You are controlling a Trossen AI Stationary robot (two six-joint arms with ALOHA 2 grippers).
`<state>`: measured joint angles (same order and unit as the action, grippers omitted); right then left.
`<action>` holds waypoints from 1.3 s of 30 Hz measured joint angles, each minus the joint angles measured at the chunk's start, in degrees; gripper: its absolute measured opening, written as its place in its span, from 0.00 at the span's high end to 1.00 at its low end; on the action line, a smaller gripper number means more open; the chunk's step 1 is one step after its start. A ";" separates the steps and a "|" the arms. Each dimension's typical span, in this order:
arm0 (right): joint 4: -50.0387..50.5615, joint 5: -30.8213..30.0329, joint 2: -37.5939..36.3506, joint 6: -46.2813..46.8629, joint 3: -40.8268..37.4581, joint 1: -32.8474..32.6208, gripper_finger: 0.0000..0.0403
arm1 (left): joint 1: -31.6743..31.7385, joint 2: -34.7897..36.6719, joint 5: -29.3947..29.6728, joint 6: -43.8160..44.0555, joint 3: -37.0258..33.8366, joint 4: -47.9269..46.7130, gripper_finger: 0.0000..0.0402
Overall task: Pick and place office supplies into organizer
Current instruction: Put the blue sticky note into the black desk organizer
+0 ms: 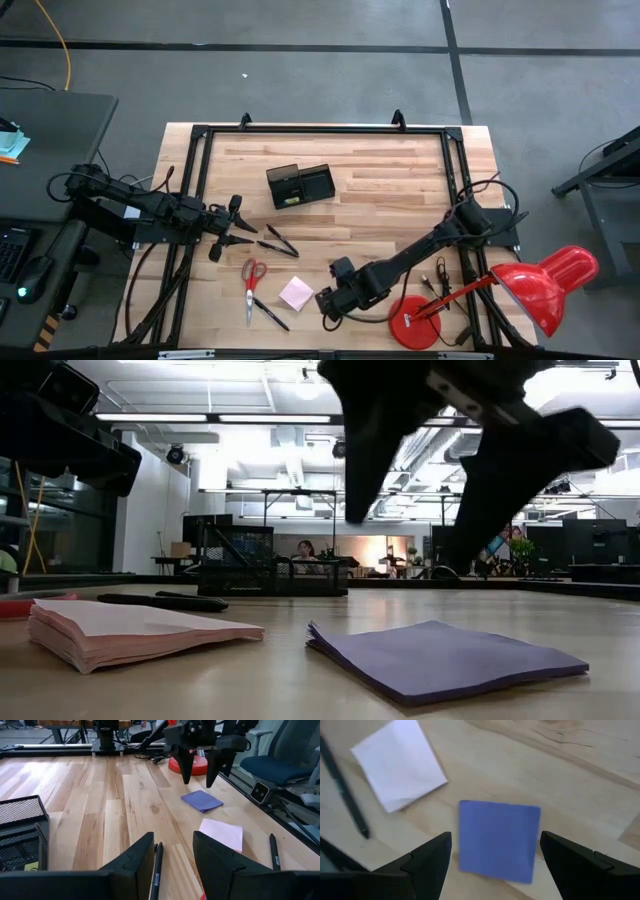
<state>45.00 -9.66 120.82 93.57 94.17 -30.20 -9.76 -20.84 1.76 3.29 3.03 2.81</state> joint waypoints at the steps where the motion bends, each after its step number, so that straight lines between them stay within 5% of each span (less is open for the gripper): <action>1: -0.65 0.02 0.18 0.00 -0.23 0.00 0.26 | -0.01 -0.01 0.00 0.00 0.00 0.00 0.70; 17: 0.90 -1.99 2.21 -2.46 -0.28 -0.34 0.26 | 0.00 -0.02 -0.02 -0.02 0.00 0.09 0.70; 27: 1.01 2.38 5.40 -4.10 -0.08 0.28 0.27 | -0.02 -0.01 0.00 0.00 0.00 0.02 0.70; 33: 1.40 2.35 5.69 -3.89 -0.15 0.28 0.38 | -0.01 -0.02 0.00 -0.02 0.00 0.04 0.70; 39: 0.91 0.63 5.85 -3.60 -0.22 0.09 0.61 | -0.01 -0.01 0.00 -0.02 0.00 0.04 0.70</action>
<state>45.91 -9.03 126.67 89.97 93.95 -30.10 -9.77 -20.86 1.76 3.27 3.03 2.85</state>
